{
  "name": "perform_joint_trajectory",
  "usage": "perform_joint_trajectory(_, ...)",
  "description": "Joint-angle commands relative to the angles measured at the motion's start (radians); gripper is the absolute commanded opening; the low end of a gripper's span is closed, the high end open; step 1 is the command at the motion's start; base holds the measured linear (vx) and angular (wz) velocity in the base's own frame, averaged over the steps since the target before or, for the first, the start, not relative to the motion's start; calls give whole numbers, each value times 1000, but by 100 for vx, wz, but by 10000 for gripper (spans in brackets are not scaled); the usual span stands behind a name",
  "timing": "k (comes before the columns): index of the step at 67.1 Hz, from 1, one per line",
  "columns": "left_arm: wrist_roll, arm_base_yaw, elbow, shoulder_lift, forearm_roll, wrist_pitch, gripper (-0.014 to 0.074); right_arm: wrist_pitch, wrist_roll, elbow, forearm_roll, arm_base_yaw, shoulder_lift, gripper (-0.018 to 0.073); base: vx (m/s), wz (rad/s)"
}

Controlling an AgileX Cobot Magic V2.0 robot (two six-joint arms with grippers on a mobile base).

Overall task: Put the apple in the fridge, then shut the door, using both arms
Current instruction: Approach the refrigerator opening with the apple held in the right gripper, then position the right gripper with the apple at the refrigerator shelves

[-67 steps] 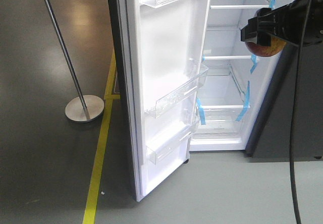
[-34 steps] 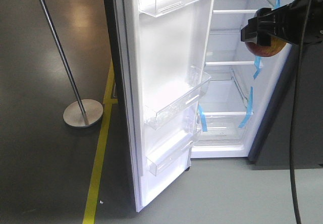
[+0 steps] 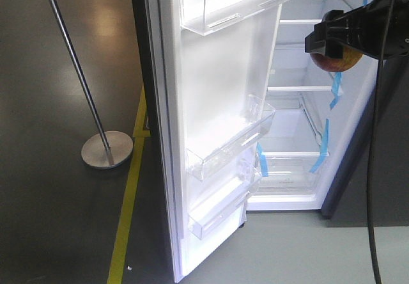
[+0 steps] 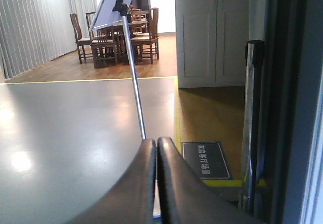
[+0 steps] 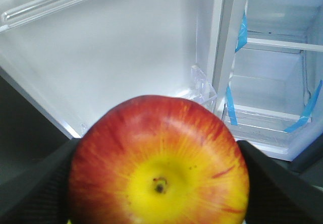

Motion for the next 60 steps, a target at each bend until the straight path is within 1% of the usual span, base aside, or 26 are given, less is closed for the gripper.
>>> perform_joint_trajectory(1, -1, -3, 15, -16, -1, -66, -8, -69, -10, -32, 13, 2, -35, 105, 11, 2)
perform_joint_trajectory(60, -1, -3, 15, -16, -1, -66, -8, -69, -10, -32, 13, 2, -35, 105, 9, 1)
